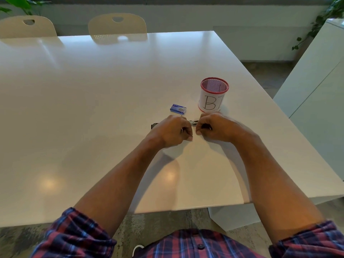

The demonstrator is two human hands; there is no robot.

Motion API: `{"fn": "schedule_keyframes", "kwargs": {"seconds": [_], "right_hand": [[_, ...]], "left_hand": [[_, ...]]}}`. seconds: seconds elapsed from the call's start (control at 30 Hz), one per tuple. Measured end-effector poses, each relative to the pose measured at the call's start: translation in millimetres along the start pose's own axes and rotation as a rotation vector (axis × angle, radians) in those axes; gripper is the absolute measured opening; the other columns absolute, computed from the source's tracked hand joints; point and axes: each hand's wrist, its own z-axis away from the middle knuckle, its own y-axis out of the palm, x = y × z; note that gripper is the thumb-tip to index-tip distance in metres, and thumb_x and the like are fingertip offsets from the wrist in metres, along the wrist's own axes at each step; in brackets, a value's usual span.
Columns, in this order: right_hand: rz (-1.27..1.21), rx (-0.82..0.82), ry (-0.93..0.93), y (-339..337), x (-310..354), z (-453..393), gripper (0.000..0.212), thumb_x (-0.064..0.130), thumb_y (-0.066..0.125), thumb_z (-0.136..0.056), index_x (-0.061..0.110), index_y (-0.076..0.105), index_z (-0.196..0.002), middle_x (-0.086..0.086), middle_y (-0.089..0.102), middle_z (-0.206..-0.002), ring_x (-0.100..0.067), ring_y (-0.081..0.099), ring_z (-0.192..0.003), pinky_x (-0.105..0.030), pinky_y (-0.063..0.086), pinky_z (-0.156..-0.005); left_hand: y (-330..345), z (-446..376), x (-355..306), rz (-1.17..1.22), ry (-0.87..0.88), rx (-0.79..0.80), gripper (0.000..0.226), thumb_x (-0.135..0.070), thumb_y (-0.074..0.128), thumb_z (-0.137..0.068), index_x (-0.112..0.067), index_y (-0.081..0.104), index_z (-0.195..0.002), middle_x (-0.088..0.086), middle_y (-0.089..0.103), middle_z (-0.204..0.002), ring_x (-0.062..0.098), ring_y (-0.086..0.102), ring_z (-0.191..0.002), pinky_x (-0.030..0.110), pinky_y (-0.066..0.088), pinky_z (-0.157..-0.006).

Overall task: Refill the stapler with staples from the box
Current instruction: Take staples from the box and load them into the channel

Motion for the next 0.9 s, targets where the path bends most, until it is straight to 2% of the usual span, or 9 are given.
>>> {"fn": "schedule_keyframes", "kwargs": {"seconds": [0.17, 0.27, 0.4, 0.53, 0.7, 0.83, 0.9], "right_hand": [[0.004, 0.048, 0.027, 4, 3, 1, 0.001, 0.020, 0.062, -0.097, 0.020, 0.062, -0.097, 0.005, 0.057, -0.093, -0.013, 0.055, -0.084, -0.021, 0.041, -0.070], [0.016, 0.073, 0.038, 3, 6, 2, 0.005, 0.024, 0.059, -0.098, 0.019, 0.061, -0.097, 0.000, 0.058, -0.094, -0.014, 0.054, -0.082, -0.023, 0.042, -0.068], [-0.062, 0.056, 0.063, -1, 8, 5, 0.009, 0.025, 0.061, -0.097, 0.019, 0.062, -0.092, 0.000, 0.063, -0.088, -0.016, 0.056, -0.081, -0.024, 0.044, -0.068], [-0.201, -0.096, 0.070, -13, 4, 8, 0.006, 0.026, 0.067, -0.096, 0.020, 0.069, -0.097, 0.006, 0.068, -0.088, -0.015, 0.062, -0.084, -0.026, 0.052, -0.073], [-0.367, -0.374, 0.027, -41, 2, 4, 0.003, 0.014, 0.071, -0.095, 0.011, 0.070, -0.096, 0.004, 0.074, -0.082, -0.004, 0.071, -0.073, -0.018, 0.056, -0.070], [-0.357, -0.517, 0.094, -57, -6, -11, 0.007, 0.018, 0.075, -0.091, 0.014, 0.071, -0.095, 0.005, 0.075, -0.084, -0.011, 0.074, -0.079, -0.029, 0.062, -0.079], [-0.322, -0.541, 0.135, -63, -10, -18, 0.009, 0.021, 0.077, -0.089, 0.016, 0.070, -0.092, 0.006, 0.074, -0.083, -0.010, 0.074, -0.078, -0.028, 0.062, -0.077]], "left_hand": [[1, 1, 0, 0.007, 0.011, -0.029, 0.012, -0.018, 0.081, -0.087, -0.015, 0.078, -0.099, -0.006, 0.070, -0.092, 0.004, 0.062, -0.076, 0.013, 0.046, -0.070], [1, 1, -2, 0.019, 0.009, -0.072, 0.013, -0.020, 0.081, -0.088, -0.015, 0.077, -0.099, -0.003, 0.075, -0.092, 0.003, 0.063, -0.074, 0.011, 0.048, -0.069], [-1, -2, -6, -0.004, 0.027, -0.098, 0.012, -0.017, 0.077, -0.091, -0.013, 0.078, -0.101, 0.002, 0.075, -0.091, 0.012, 0.066, -0.079, 0.025, 0.059, -0.071], [-13, -8, -12, 0.026, 0.053, -0.206, 0.011, -0.020, 0.077, -0.091, -0.016, 0.079, -0.101, -0.004, 0.074, -0.089, 0.009, 0.067, -0.078, 0.023, 0.058, -0.072], [-40, -31, -25, 0.177, 0.074, -0.402, 0.010, -0.022, 0.081, -0.087, -0.016, 0.081, -0.095, -0.009, 0.076, -0.079, 0.000, 0.071, -0.073, 0.019, 0.058, -0.076], [-56, -60, -32, 0.219, 0.075, -0.471, 0.009, -0.016, 0.083, -0.084, -0.013, 0.081, -0.092, -0.006, 0.075, -0.074, -0.005, 0.068, -0.062, 0.020, 0.060, -0.071], [-58, -74, -34, 0.213, 0.060, -0.467, 0.009, -0.014, 0.083, -0.083, -0.012, 0.080, -0.091, -0.007, 0.073, -0.071, -0.008, 0.062, -0.055, 0.019, 0.059, -0.066]]}}
